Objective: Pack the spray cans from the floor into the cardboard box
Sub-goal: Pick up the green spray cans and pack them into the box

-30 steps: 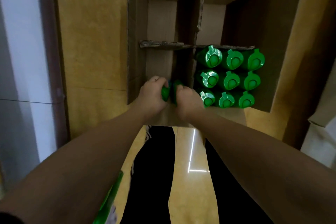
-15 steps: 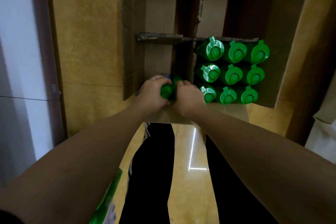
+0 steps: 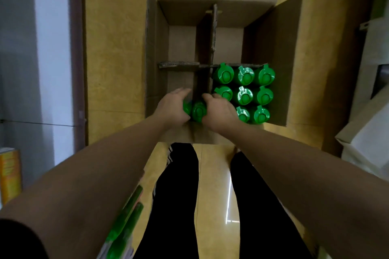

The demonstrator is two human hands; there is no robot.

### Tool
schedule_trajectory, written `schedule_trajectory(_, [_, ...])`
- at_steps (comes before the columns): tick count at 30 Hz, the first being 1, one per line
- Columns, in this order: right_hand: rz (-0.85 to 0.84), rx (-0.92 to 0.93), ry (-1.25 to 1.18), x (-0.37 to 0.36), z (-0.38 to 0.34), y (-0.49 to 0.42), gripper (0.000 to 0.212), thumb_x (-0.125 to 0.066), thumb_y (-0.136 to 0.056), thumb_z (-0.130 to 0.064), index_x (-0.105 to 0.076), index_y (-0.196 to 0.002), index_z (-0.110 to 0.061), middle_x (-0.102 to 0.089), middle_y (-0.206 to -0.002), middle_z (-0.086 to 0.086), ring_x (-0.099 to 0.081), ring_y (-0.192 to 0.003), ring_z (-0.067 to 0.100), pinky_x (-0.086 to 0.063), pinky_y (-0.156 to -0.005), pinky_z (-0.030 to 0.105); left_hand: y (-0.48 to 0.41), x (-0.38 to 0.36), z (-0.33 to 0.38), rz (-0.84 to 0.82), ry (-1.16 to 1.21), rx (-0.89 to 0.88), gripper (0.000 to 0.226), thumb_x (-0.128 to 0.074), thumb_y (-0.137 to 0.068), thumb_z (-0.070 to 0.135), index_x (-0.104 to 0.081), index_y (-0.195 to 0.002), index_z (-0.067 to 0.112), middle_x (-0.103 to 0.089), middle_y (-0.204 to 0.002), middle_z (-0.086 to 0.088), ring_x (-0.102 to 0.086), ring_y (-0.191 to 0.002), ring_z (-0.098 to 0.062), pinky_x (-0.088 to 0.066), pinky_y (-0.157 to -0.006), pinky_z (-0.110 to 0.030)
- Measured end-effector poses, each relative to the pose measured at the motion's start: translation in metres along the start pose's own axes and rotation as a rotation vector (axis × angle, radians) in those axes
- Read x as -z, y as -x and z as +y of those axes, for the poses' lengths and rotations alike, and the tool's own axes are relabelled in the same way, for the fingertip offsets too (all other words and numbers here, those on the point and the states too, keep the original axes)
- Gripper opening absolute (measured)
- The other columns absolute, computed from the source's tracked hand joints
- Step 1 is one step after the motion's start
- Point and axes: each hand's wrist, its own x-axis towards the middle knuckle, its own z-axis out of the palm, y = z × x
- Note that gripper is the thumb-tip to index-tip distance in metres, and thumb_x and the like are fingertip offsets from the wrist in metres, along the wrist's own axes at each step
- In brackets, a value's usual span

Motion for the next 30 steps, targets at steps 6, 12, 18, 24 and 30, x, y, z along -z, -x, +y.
schedule_trajectory(6, [0.172, 0.024, 0.052, 0.124, -0.005, 0.062, 0.064, -0.067, -0.085, -0.025, -0.045, -0.145, -0.020, -0.052, -0.136, 0.015, -0.048, -0.126, 0.038, -0.046, -0.101, 0.044, 0.053, 0.094, 0.093, 0.204, -0.020, -0.056, 0.083, -0.076, -0.086, 0.026, -0.033, -0.158, 0.022, -0.032, -0.163, -0.005, -0.027, -0.151, -0.024, -0.027, -0.122, -0.038])
schedule_trajectory(12, [0.385, 0.077, 0.130, 0.278, -0.016, 0.165, 0.070, -0.070, -0.087, -0.034, -0.040, -0.150, -0.026, -0.053, -0.139, 0.012, -0.050, -0.125, 0.035, -0.049, -0.099, 0.048, 0.154, 0.202, 0.205, 0.402, -0.084, -0.150, 0.078, -0.067, -0.091, 0.047, -0.035, -0.157, 0.022, -0.035, -0.161, -0.005, -0.032, -0.147, -0.029, -0.030, -0.120, -0.047])
schedule_trajectory(18, [0.682, 0.067, 0.235, 0.422, -0.027, 0.287, 0.070, -0.067, -0.090, -0.045, -0.038, -0.152, -0.030, -0.049, -0.147, 0.009, -0.046, -0.132, 0.033, -0.046, -0.102, 0.050, 0.265, 0.300, 0.321, 0.631, -0.287, -0.216, 0.081, -0.054, -0.091, 0.067, -0.028, -0.158, 0.031, -0.021, -0.167, -0.001, -0.017, -0.153, -0.029, -0.027, -0.119, -0.052])
schedule_trajectory(24, [0.909, 0.018, 0.303, 0.515, -0.039, 0.393, 0.075, -0.061, -0.089, -0.061, -0.033, -0.153, -0.033, -0.042, -0.152, 0.007, -0.037, -0.137, 0.035, -0.037, -0.106, 0.054, 0.357, 0.372, 0.420, 0.824, -0.341, -0.410, 0.082, -0.049, -0.089, 0.074, -0.028, -0.158, 0.034, -0.015, -0.169, 0.002, -0.007, -0.155, -0.030, -0.020, -0.119, -0.056])
schedule_trajectory(30, [1.034, -0.150, 0.190, 0.526, -0.024, 0.459, 0.080, -0.047, -0.090, -0.073, -0.021, -0.158, -0.039, -0.018, -0.166, 0.006, -0.019, -0.149, 0.039, -0.024, -0.114, 0.065, 0.395, 0.383, 0.477, 0.854, -0.521, -0.637, 0.082, -0.046, -0.088, 0.077, -0.027, -0.158, 0.037, -0.008, -0.170, 0.005, -0.001, -0.156, -0.032, -0.014, -0.120, -0.062])
